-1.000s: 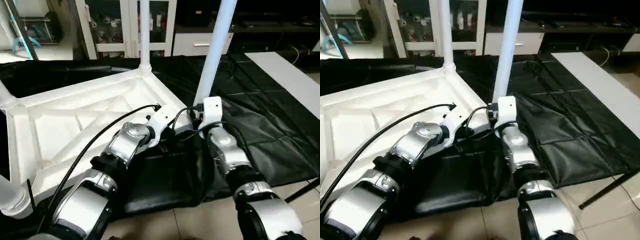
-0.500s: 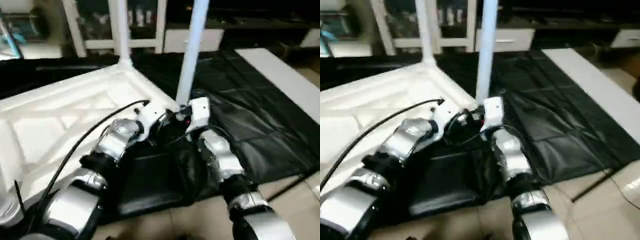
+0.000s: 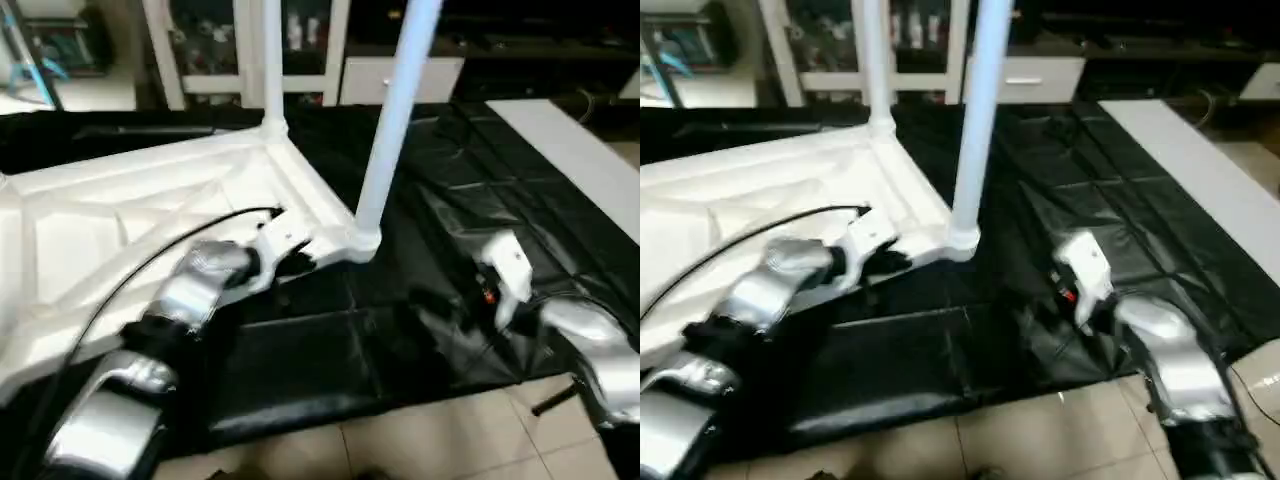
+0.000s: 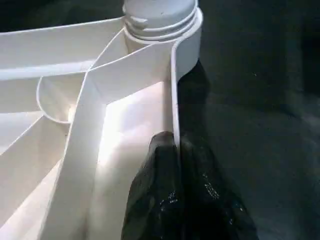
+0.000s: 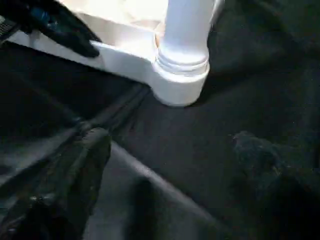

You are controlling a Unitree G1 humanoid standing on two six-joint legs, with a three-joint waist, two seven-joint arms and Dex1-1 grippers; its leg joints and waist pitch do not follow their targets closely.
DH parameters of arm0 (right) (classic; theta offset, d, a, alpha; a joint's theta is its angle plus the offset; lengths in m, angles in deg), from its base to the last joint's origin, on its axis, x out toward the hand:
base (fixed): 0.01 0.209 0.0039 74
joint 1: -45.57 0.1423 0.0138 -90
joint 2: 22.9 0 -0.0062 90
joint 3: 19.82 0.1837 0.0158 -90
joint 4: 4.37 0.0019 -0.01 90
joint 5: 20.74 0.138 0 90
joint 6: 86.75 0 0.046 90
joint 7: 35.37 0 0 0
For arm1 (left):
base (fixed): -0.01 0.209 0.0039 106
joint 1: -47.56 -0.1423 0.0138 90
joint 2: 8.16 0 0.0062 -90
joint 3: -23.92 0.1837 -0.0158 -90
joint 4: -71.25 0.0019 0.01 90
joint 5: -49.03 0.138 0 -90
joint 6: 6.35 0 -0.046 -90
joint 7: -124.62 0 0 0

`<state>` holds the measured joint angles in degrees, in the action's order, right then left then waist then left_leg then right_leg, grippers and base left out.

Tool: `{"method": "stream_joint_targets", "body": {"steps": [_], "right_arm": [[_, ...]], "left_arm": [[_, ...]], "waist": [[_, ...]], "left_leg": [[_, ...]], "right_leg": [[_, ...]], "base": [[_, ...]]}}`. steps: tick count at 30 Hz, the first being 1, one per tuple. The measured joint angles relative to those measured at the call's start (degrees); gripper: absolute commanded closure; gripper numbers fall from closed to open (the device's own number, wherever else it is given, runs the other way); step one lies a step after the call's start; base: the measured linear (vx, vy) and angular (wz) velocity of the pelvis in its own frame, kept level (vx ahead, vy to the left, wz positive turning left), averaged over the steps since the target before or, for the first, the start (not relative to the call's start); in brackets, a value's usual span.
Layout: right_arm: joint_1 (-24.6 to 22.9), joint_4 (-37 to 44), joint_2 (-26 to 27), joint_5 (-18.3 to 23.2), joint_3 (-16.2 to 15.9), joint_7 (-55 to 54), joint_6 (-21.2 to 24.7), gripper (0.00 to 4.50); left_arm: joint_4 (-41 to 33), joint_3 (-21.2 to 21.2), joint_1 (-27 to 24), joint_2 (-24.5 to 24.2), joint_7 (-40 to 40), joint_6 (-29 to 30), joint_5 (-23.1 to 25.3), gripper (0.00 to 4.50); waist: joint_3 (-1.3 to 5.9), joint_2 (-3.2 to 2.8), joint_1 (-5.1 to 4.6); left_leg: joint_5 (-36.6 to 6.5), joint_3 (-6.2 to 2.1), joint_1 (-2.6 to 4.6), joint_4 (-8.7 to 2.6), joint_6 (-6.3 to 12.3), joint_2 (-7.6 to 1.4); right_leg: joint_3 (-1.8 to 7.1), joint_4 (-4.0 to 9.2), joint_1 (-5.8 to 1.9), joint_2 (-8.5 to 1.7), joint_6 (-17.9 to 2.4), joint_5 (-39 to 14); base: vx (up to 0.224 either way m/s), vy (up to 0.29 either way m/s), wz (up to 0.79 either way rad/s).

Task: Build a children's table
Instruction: Rotate leg to tighten

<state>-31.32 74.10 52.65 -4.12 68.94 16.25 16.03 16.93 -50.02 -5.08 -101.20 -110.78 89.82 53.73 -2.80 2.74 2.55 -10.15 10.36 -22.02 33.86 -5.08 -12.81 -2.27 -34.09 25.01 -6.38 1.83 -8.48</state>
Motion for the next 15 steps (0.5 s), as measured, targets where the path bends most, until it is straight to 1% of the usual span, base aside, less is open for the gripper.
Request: {"method": "stream_joint_targets", "body": {"steps": [1,2,4,5,6,8,10,11,13,15], "right_arm": [[0.06,0.02,-0.11,1.16,0.32,1.62,0.21,0.03],[0.19,-0.01,-0.19,1.91,0.34,3.20,0.33,0.03],[2.02,-0.35,-0.41,2.39,-1.28,7.16,0.37,0.03],[2.89,-0.34,-1.03,2.57,-2.17,9.30,0.40,0.03],[3.44,-0.40,-1.30,2.58,-2.60,10.36,0.45,0.03],[4.13,-0.42,-2.03,3.01,-4.33,14.00,0.81,0.03],[4.12,-0.50,-2.26,3.02,-4.94,15.22,1.02,0.03],[4.32,-0.67,-2.83,2.95,-5.59,16.49,1.48,0.03],[4.97,-1.24,-3.60,2.28,-6.85,18.30,1.46,0.03],[5.35,-2.48,-3.62,1.56,-7.70,19.50,1.05,0.03]], "left_arm": [[-1.72,0.66,-0.96,-0.84,-3.06,-0.37,-0.72,4.50],[-3.20,1.61,-1.53,-1.11,-6.56,-0.68,-1.24,4.50],[-6.11,3.85,-2.64,-1.81,-11.73,-0.73,-2.44,4.50],[-7.76,5.33,-3.18,-1.88,-14.79,-0.73,-3.02,4.50],[-8.59,6.29,-3.37,-1.93,-16.53,-0.72,-3.26,4.50],[-9.12,7.36,-3.36,-2.27,-19.11,-0.68,-3.81,4.50],[-9.14,7.43,-3.36,-2.43,-20.12,-0.70,-3.91,4.50],[-9.13,7.42,-3.36,-2.45,-20.43,-0.75,-3.91,4.50],[-8.96,7.32,-3.35,-2.45,-20.63,-0.75,-3.99,4.50],[-8.78,7.29,-3.27,-2.45,-20.87,-0.81,-3.99,4.50]], "waist": [[0.03,-0.05,0.24],[0.04,-0.09,1.00],[0.02,-0.05,1.78],[0.02,-0.03,2.59],[0.02,-0.01,2.95],[0.03,-0.01,3.16],[0.03,0.00,3.03],[0.04,-0.17,2.88],[0.04,-0.24,2.66],[0.04,-0.24,2.67]], "left_leg": [[0.00,0.00,0.06,0.00,0.00,0.00],[0.00,0.02,0.03,0.00,0.00,-0.01],[0.01,0.29,-0.05,0.02,0.00,-0.05],[0.01,0.53,-0.05,0.02,0.00,-0.06],[0.02,0.72,-0.05,0.04,0.02,-0.08],[0.04,1.07,-0.05,0.09,0.06,-0.07],[0.05,1.08,-0.08,0.28,0.08,-0.03],[0.05,1.07,-0.09,0.37,0.09,0.00],[0.05,1.08,-0.10,0.44,0.09,0.04],[0.05,1.04,-0.09,0.44,0.09,0.01]], "right_leg": [[-0.01,0.01,0.01,-0.02,0.00,0.00],[0.03,0.00,-0.02,-0.04,-0.02,0.01],[0.20,-0.05,-0.10,-0.09,-0.04,0.02],[0.20,-0.06,-0.16,-0.15,-0.15,0.09],[0.24,-0.06,-0.22,-0.22,-0.20,0.11],[0.32,-0.04,-0.32,-0.47,-0.21,0.12],[0.37,-0.04,-0.34,-0.70,-0.20,0.11],[0.37,-0.04,-0.38,-0.76,-0.19,0.11],[0.36,-0.02,-0.45,-0.80,-0.22,0.13],[0.25,-0.02,-0.53,-0.81,-0.24,0.14]], "base": [[0.000,0.000,0.00],[0.000,0.000,0.00],[0.000,0.000,0.00],[0.000,0.000,0.00],[0.000,0.000,0.00],[0.000,0.000,0.00],[0.000,0.000,0.00],[0.000,0.000,0.00],[0.000,0.000,0.00],[0.000,0.000,0.00]]}}
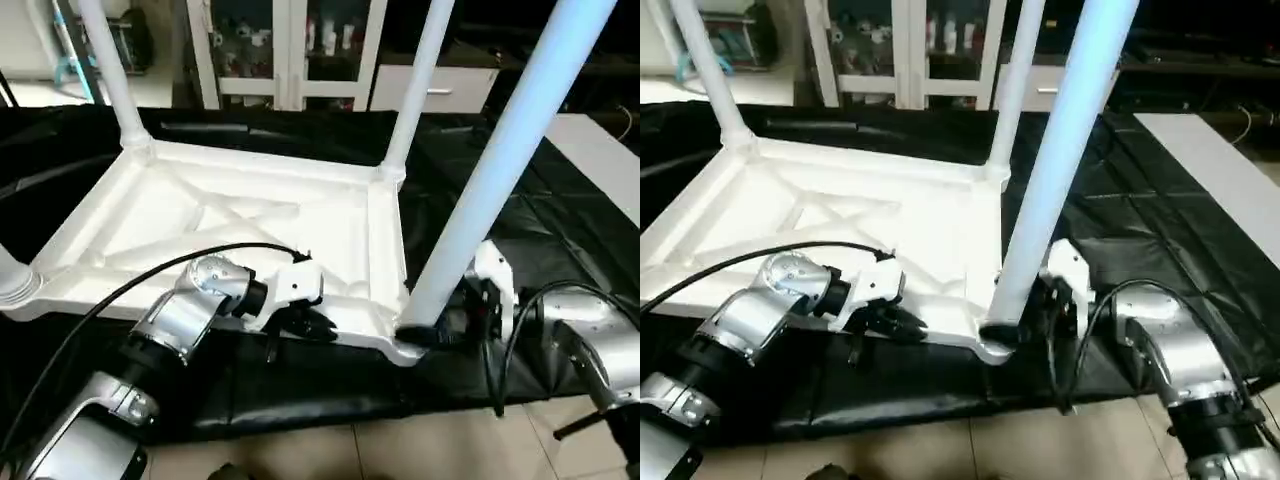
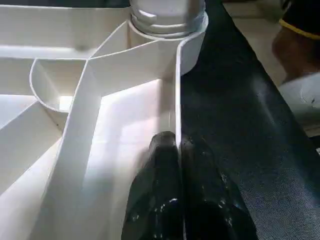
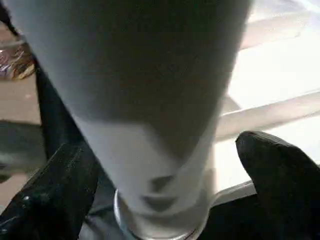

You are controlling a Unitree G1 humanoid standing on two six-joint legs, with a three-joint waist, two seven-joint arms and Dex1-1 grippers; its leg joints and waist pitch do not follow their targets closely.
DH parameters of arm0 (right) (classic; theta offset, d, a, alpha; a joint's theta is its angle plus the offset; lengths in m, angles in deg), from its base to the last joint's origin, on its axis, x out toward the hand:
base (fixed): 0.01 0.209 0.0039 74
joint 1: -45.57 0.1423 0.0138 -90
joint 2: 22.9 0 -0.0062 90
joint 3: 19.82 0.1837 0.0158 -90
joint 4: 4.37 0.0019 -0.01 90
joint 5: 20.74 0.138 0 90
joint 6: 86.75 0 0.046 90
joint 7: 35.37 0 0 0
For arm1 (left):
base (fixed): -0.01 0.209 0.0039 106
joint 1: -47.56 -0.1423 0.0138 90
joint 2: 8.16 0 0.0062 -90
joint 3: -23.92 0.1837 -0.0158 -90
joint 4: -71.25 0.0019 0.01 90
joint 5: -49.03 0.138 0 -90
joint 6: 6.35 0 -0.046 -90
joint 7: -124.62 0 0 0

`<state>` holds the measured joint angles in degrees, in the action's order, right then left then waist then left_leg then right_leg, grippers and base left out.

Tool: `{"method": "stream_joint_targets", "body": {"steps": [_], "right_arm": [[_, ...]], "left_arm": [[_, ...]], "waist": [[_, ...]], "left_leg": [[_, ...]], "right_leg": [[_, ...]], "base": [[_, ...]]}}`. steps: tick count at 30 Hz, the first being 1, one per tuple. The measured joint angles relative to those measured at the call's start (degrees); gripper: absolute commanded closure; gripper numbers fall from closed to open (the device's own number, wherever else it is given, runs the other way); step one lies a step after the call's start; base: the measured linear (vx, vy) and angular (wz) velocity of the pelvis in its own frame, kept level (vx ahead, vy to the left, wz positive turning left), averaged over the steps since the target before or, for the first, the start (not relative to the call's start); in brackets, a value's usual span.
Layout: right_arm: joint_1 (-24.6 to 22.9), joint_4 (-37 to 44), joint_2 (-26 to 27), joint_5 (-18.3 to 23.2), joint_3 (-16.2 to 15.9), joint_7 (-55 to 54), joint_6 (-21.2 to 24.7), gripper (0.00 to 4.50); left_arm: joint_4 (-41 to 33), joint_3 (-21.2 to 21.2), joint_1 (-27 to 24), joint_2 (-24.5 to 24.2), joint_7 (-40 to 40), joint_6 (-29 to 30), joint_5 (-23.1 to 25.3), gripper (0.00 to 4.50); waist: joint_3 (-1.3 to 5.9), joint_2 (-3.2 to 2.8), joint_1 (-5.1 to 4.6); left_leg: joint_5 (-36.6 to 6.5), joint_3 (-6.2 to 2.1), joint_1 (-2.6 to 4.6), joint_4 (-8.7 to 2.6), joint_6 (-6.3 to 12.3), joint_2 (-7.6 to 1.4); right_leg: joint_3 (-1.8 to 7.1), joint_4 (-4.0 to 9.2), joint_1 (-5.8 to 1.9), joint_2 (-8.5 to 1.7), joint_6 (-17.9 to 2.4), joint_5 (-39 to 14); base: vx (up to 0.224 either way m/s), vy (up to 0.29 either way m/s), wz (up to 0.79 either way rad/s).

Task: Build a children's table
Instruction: Rotate leg to tighten

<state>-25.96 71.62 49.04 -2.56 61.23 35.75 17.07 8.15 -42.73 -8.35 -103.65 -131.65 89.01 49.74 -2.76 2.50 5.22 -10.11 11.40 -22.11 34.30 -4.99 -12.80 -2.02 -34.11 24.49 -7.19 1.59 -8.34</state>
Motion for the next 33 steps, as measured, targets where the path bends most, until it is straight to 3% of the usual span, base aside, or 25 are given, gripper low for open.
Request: {"method": "stream_joint_targets", "body": {"steps": [4,9,24,33], "right_arm": [[1.60,-2.24,-0.14,-0.57,-0.89,3.09,-0.71,0.03],[3.14,-4.78,0.77,-1.07,-1.76,4.15,-2.61,0.31],[5.80,-11.12,1.25,-3.35,-3.64,8.26,-5.04,1.76],[7.67,-14.31,2.07,-4.64,-3.99,9.49,-7.22,2.17]], "left_arm": [[0.53,0.02,0.35,0.02,-0.34,-0.03,0.01,4.50],[1.10,0.05,0.43,-0.11,-1.01,-0.37,0.04,4.50],[2.81,0.05,1.30,0.17,-1.63,-0.92,0.17,4.50],[3.08,-0.11,1.30,0.00,-1.22,-1.12,0.25,4.50]], "waist": [[-0.02,-0.14,0.10],[0.21,-1.27,-0.20],[0.24,-1.15,-0.18],[0.26,-1.00,-0.22]], "left_leg": [[0.00,-0.06,0.00,-0.04,0.00,-0.01],[0.00,-0.09,0.08,0.00,-0.01,0.00],[0.00,-0.07,0.10,0.05,0.00,-0.07],[0.00,-0.07,0.12,0.09,0.00,-0.07]], "right_leg": [[-0.15,-0.05,-0.01,0.01,-0.01,0.01],[-0.19,-0.01,-0.16,0.05,-0.01,0.00],[-0.20,-0.04,-0.16,0.12,0.00,-0.01],[-0.20,-0.07,-0.17,0.11,0.00,-0.01]], "base": [[0.000,0.000,0.00],[0.000,0.000,0.00],[0.000,0.000,0.00],[0.000,0.000,0.00]]}}
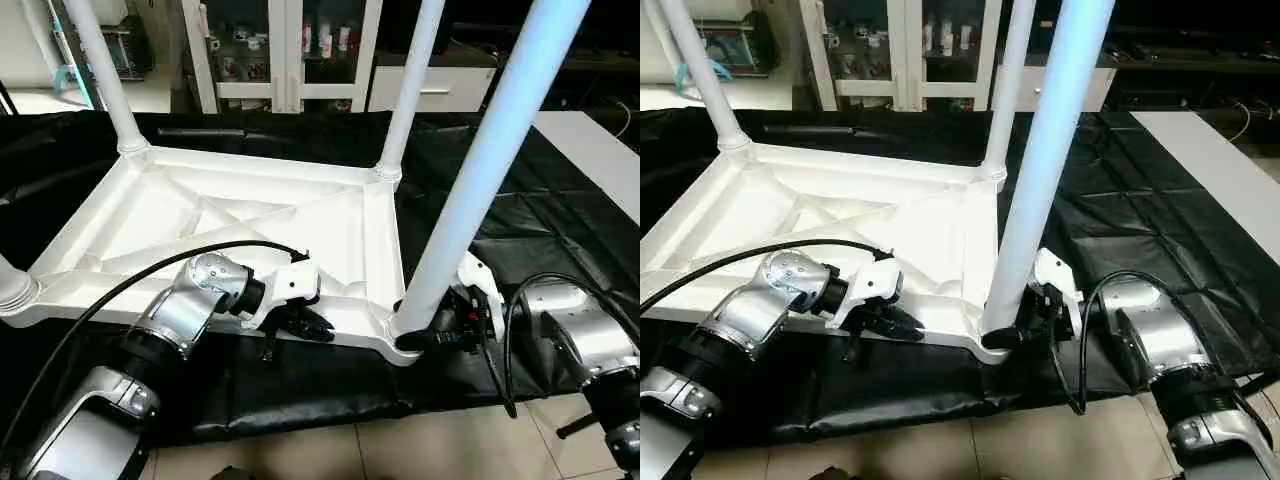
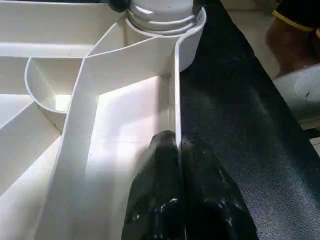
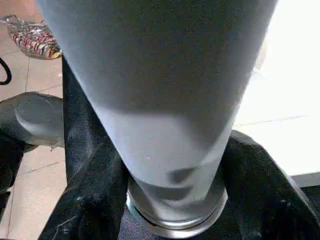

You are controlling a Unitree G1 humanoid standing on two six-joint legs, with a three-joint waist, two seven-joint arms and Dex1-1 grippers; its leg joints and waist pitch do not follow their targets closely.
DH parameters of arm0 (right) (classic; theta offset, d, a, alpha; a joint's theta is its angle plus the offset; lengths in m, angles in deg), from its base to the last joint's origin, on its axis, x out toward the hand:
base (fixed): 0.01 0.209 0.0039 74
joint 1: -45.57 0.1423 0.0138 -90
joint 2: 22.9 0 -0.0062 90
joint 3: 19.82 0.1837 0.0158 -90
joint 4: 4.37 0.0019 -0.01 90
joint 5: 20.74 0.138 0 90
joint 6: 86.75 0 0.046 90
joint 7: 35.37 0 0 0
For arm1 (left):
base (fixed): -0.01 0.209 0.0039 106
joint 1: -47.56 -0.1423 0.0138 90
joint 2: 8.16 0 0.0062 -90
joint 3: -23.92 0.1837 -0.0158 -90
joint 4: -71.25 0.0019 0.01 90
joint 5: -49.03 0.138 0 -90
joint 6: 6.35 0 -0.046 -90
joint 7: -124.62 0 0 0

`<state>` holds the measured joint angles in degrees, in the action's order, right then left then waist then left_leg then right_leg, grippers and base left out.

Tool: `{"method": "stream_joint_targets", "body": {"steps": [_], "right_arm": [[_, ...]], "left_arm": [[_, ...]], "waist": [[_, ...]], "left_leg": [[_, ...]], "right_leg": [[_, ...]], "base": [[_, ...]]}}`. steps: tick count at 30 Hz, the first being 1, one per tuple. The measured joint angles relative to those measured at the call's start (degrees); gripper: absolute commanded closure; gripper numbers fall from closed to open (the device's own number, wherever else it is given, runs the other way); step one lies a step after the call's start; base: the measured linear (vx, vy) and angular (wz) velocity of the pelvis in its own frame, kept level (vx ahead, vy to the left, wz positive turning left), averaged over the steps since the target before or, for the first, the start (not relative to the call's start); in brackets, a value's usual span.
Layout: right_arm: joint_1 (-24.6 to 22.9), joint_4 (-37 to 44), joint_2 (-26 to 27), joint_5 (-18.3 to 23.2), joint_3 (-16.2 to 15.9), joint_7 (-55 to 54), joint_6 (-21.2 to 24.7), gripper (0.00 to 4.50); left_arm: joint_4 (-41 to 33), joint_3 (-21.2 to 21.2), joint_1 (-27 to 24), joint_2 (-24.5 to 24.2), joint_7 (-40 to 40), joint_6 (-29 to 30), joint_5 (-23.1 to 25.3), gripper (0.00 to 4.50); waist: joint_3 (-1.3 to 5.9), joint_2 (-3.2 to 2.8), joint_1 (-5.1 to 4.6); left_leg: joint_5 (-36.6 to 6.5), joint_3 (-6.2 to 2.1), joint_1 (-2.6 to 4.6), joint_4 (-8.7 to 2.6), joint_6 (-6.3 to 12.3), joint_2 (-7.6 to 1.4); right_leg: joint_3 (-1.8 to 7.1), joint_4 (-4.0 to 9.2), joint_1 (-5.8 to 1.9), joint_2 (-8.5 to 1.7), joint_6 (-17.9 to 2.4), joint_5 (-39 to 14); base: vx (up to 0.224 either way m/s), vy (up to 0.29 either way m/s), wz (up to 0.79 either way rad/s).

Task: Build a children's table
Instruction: Rotate leg to tighten

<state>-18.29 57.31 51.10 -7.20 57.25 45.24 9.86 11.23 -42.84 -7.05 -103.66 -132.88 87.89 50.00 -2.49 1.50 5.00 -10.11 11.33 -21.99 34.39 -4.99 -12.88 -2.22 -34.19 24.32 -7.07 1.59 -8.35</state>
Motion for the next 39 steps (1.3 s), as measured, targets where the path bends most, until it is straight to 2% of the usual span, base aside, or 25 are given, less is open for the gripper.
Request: {"method": "stream_joint_targets", "body": {"steps": [4,7,10,14,18,20,23,33,35,37,39], "right_arm": [[0.48,-1.25,0.80,-0.20,0.20,0.01,-0.60,2.18],[0.41,-1.93,2.85,-0.13,1.60,-2.27,0.73,2.19],[0.39,-4.56,7.30,0.34,5.70,-12.74,2.36,2.20],[1.21,-7.98,13.96,0.29,12.24,-32.53,2.95,2.21],[3.64,-10.32,20.65,-3.35,14.01,-51.30,-0.03,2.33],[5.31,-12.19,24.07,-6.38,14.49,-60.67,-2.05,2.38],[7.50,-15.85,27.20,-8.96,14.85,-68.40,-5.29,2.44],[7.86,-18.15,27.88,-9.45,15.79,-70.24,-8.82,2.49],[7.00,-17.41,27.87,-8.65,16.46,-69.31,-9.54,1.94],[5.18,-14.61,28.13,-7.86,16.42,-66.65,-9.88,1.75],[2.11,-11.14,29.70,-7.40,13.55,-62.19,-9.70,1.64]], "left_arm": [[0.22,-0.06,0.00,-0.16,0.23,0.00,0.03,4.50],[0.38,-0.73,0.00,-0.15,1.45,1.17,0.17,4.50],[1.90,-2.92,0.55,1.53,7.61,4.35,1.28,4.50],[5.83,-4.78,3.47,8.70,20.74,11.03,2.81,4.50],[10.51,-5.84,6.01,13.32,31.43,11.45,3.92,4.50],[13.80,-6.21,7.24,15.55,36.52,9.13,5.24,4.50],[16.97,-6.21,8.27,16.68,40.08,5.32,7.46,4.50],[20.66,-5.85,9.60,17.20,40.91,0.25,9.84,4.50],[20.99,-5.60,9.60,17.19,40.91,-0.84,10.08,4.50],[21.66,-5.55,9.87,16.44,42.35,-1.56,10.27,4.50],[23.32,-6.26,11.01,15.58,45.13,-2.28,10.67,4.50]], "waist": [[0.06,0.11,-0.09],[0.14,0.41,-0.30],[0.29,0.70,-1.41],[0.30,0.72,-2.49],[0.34,0.61,-3.18],[0.39,0.38,-3.18],[0.42,0.34,-3.17],[0.41,0.37,-2.83],[0.40,0.35,-2.66],[0.37,0.43,-2.83],[0.23,0.64,-3.44]], "left_leg": [[0.00,-0.01,0.03,-0.01,0.00,-0.01],[0.00,-0.02,0.07,-0.01,0.00,-0.02],[0.00,-0.06,0.10,0.02,-0.01,-0.01],[0.00,-0.05,0.09,0.10,-0.01,0.13],[0.00,-0.15,0.06,0.06,-0.01,0.19],[0.00,-0.18,0.04,-0.01,-0.01,0.24],[0.00,-0.19,0.01,-0.18,-0.01,0.33],[-0.01,-0.17,-0.11,-0.27,0.00,0.34],[-0.01,-0.17,-0.12,-0.40,0.00,0.35],[0.00,-0.16,-0.12,-0.51,0.00,0.31],[0.00,-0.30,-0.32,-0.52,-0.01,0.24]], "right_leg": [[-0.01,-0.02,0.00,0.00,-0.01,0.01],[-0.02,-0.06,0.00,0.03,-0.01,0.01],[-0.02,-0.03,0.00,0.04,0.11,-0.07],[0.00,0.16,0.01,-0.08,0.12,-0.07],[-0.06,0.17,0.09,-0.08,0.15,-0.09],[-0.08,0.18,0.13,-0.08,0.18,-0.10],[-0.07,0.23,0.20,-0.11,0.21,-0.12],[-0.05,0.23,0.23,-0.17,0.25,-0.14],[-0.06,0.23,0.25,-0.17,0.26,-0.15],[-0.08,0.22,0.31,-0.12,0.27,-0.15],[-0.17,0.23,0.71,-0.01,0.29,-0.13]], "base": [[0.000,0.000,0.00],[0.000,0.000,0.00],[0.000,0.000,0.00],[0.000,0.000,0.00],[0.000,0.000,0.00],[0.000,0.000,0.00],[0.000,0.000,0.00],[0.000,0.000,0.00],[0.000,0.000,0.00],[0.000,0.000,0.00],[0.000,0.000,0.00]]}}
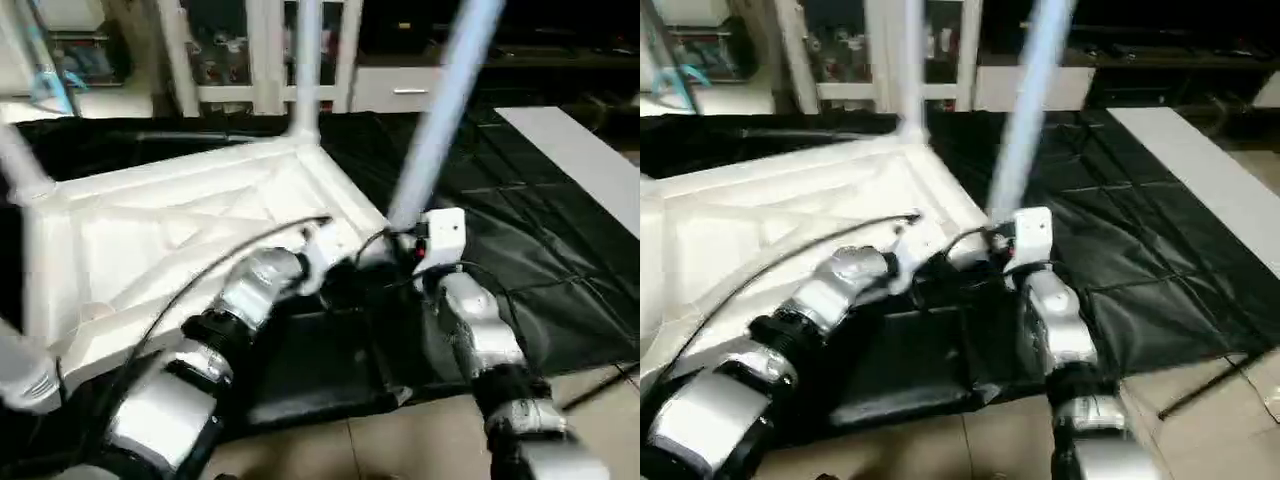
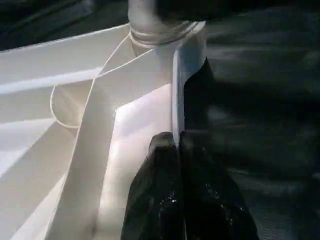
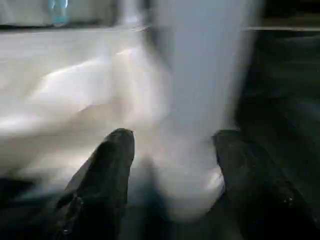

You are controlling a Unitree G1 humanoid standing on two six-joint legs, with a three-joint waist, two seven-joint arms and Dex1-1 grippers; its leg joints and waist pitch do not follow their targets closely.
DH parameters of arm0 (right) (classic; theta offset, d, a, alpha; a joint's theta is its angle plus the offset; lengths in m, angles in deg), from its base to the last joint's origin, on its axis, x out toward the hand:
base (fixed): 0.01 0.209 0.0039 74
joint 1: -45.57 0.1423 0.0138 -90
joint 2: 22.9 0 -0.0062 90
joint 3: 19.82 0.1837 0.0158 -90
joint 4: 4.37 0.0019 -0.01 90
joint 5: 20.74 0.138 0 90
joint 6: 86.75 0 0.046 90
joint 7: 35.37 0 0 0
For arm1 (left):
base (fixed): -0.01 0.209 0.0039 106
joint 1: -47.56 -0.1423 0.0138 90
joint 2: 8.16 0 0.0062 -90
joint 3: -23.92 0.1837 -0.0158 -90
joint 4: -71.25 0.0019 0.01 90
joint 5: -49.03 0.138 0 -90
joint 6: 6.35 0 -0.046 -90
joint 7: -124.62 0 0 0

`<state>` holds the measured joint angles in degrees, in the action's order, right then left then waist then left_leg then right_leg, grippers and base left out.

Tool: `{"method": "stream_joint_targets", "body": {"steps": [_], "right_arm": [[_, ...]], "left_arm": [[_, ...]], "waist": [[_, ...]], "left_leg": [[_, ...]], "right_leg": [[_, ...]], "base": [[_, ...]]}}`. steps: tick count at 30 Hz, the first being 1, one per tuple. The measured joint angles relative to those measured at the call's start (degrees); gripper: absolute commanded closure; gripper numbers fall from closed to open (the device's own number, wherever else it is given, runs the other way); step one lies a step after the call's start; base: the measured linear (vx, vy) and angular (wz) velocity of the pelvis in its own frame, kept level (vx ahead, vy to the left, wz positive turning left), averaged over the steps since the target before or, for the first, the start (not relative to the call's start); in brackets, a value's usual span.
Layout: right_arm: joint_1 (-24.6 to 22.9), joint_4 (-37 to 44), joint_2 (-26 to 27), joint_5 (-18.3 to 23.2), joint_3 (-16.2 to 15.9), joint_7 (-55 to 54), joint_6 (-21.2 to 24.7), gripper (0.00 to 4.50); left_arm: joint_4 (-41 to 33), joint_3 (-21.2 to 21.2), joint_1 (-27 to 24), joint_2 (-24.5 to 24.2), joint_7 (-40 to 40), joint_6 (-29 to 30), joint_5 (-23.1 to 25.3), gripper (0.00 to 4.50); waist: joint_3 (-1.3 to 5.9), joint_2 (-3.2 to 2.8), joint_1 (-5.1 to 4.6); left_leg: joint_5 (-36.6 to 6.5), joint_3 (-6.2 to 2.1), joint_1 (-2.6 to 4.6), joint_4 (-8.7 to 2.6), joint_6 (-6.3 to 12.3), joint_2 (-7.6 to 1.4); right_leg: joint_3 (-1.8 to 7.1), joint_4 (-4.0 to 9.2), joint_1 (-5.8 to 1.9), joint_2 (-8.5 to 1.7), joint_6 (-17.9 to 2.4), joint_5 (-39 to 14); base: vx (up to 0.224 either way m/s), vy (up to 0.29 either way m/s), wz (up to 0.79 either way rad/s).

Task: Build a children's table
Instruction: Rotate leg to tighten

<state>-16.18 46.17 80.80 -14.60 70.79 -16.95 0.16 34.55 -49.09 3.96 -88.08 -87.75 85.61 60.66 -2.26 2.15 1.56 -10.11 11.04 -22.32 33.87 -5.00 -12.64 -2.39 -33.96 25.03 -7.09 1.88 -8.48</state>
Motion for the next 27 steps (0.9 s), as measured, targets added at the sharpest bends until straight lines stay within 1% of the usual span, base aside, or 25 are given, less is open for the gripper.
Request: {"method": "stream_joint_targets", "body": {"steps": [1,2,4,5,7,8,13,14,15,16,17,18,19,21,22,23,26,27], "right_arm": [[-0.94,0.27,0.59,0.02,-0.87,0.83,0.20,1.43],[-3.66,3.53,0.69,-0.04,-2.37,0.82,1.19,1.43],[-6.75,8.56,-1.18,-0.27,-2.82,0.13,2.35,1.43],[-7.91,10.92,-2.64,-0.33,-2.71,-0.27,2.57,1.43],[-9.18,13.99,-3.89,-0.91,-2.11,-0.86,2.83,1.43],[-10.69,16.50,-4.20,-1.26,-1.69,-1.08,3.15,1.43],[-14.51,21.74,-4.12,-2.34,-1.58,-2.06,5.74,1.43],[-14.87,22.81,-4.40,-2.32,-1.59,-2.43,6.57,1.39],[-14.89,23.36,-4.71,-2.31,-1.61,-2.60,6.95,1.39],[-14.92,23.86,-5.08,-2.31,-1.60,-2.96,7.14,1.39],[-14.96,24.11,-5.67,-2.31,-1.57,-3.10,7.47,1.39],[-14.96,24.26,-5.76,-2.31,-1.56,-3.10,7.69,1.39],[-14.96,24.88,-5.70,-2.28,-1.56,-3.05,8.04,1.39],[-14.96,25.89,-5.68,-2.28,-1.50,-3.00,8.52,1.39],[-14.96,26.02,-5.69,-2.28,-1.28,-2.99,8.93,1.39],[-14.96,26.03,-5.86,-2.28,-0.94,-3.01,9.44,1.39],[-15.02,26.22,-6.44,-2.18,-0.89,-2.91,10.20,1.39],[-15.10,26.64,-6.68,-2.08,-1.04,-2.62,10.34,1.39]], "left_arm": [[0.47,-0.07,0.46,0.05,0.49,-0.02,0.02,4.50],[1.80,0.02,1.34,0.97,0.58,-1.18,0.44,4.50],[4.08,0.23,2.29,1.94,0.51,-3.63,1.05,4.50],[5.24,0.22,2.83,2.06,0.57,-4.63,1.12,4.50],[6.87,0.16,3.71,1.95,0.78,-5.70,1.15,4.50],[8.16,0.16,4.39,2.02,0.86,-6.75,1.16,4.50],[13.05,-0.20,6.67,3.03,1.62,-10.03,1.36,4.50],[14.05,-0.86,7.20,3.39,1.46,-10.09,1.33,4.05],[14.37,-1.33,7.35,3.54,1.24,-10.10,1.20,4.05],[14.65,-2.87,7.22,3.91,1.30,-11.62,-0.28,3.94],[14.06,-4.92,7.42,5.14,1.29,-13.96,-2.61,3.94],[13.65,-5.65,7.65,5.73,1.23,-14.93,-3.61,3.86],[12.65,-6.78,8.16,6.18,0.73,-16.07,-5.27,3.61],[11.34,-8.22,8.65,6.68,-0.01,-17.02,-7.29,3.54],[11.06,-8.81,8.65,6.55,-0.24,-17.11,-8.00,3.48],[10.80,-9.92,8.59,6.21,-1.07,-16.94,-9.16,3.48],[9.30,-11.55,7.85,4.35,-1.94,-15.90,-10.62,3.10],[6.66,-11.62,6.71,3.27,-3.43,-13.98,-11.01,3.09]], "waist": [[-0.04,0.04,-0.02],[-0.08,-0.01,0.27],[-0.10,-0.20,1.02],[-0.09,-0.21,1.22],[-0.09,-0.23,1.30],[-0.09,-0.23,1.44],[-0.15,-0.41,1.95],[-0.15,-0.45,1.97],[-0.15,-0.47,1.96],[-0.17,-0.43,1.99],[-0.25,-0.21,2.14],[-0.25,-0.09,2.14],[-0.25,0.02,1.98],[-0.22,0.13,1.61],[-0.24,0.23,1.39],[-0.36,0.46,1.13],[-0.57,1.07,0.73],[-0.59,1.15,0.60]], "left_leg": [[0.00,-0.09,-0.10,0.01,-0.01,-0.01],[0.02,-0.12,-0.29,0.03,-0.02,0.00],[0.02,0.17,-0.30,0.02,-0.01,0.05],[0.03,0.36,-0.26,0.02,0.01,0.05],[0.10,0.36,-0.27,0.04,0.12,0.04],[0.07,0.37,-0.30,0.02,0.15,0.06],[0.05,0.36,-0.41,-0.03,0.20,0.05],[0.05,0.38,-0.41,-0.03,0.20,0.11],[0.05,0.40,-0.41,-0.01,0.20,0.13],[0.05,0.40,-0.45,0.02,0.21,0.17],[0.08,0.33,-0.62,0.12,0.25,0.08],[0.09,0.34,-0.64,0.14,0.26,0.06],[0.07,0.36,-0.64,0.18,0.29,0.08],[0.05,0.38,-0.61,0.19,0.33,0.10],[0.05,0.38,-0.60,0.19,0.33,0.09],[0.06,0.35,-0.60,0.19,0.32,0.01],[0.07,0.30,-0.60,0.20,0.30,-0.19],[0.07,0.30,-0.60,0.20,0.30,-0.21]], "right_leg": [[-0.07,0.01,0.14,0.01,0.00,0.01],[-0.08,0.02,0.26,0.01,-0.02,0.03],[0.18,-0.02,0.19,-0.02,-0.25,0.19],[0.22,-0.04,0.14,-0.03,-0.16,0.14],[0.23,0.01,0.13,-0.09,-0.07,0.08],[0.20,0.03,0.13,-0.07,0.07,-0.01],[0.14,0.03,0.17,-0.10,0.23,-0.12],[0.15,0.01,0.16,-0.14,0.23,-0.12],[0.17,0.02,0.16,-0.17,0.23,-0.12],[0.16,0.02,0.16,-0.19,0.23,-0.13],[0.12,0.07,0.14,-0.19,0.23,-0.13],[0.12,0.08,0.10,-0.18,0.23,-0.13],[0.15,0.12,0.07,-0.18,0.22,-0.12],[0.16,0.15,0.04,-0.18,0.22,-0.12],[0.16,0.14,0.04,-0.18,0.22,-0.12],[0.15,0.11,0.05,-0.19,0.22,-0.12],[0.08,-0.02,0.13,-0.05,0.23,-0.12],[0.08,-0.02,0.15,-0.04,0.23,-0.12]], "base": [[0.000,0.000,0.00],[0.000,0.000,0.00],[0.027,0.004,0.06],[0.054,0.008,0.12],[0.000,0.000,0.00],[0.000,0.000,0.00],[0.000,0.000,0.00],[0.000,0.000,0.00],[0.000,0.000,0.00],[0.000,0.000,0.00],[0.000,0.000,0.00],[0.000,0.000,0.00],[0.000,0.000,0.00],[0.000,0.000,0.00],[0.000,0.000,0.00],[0.000,0.000,0.00],[0.000,0.000,0.00],[0.000,0.000,0.00]]}}
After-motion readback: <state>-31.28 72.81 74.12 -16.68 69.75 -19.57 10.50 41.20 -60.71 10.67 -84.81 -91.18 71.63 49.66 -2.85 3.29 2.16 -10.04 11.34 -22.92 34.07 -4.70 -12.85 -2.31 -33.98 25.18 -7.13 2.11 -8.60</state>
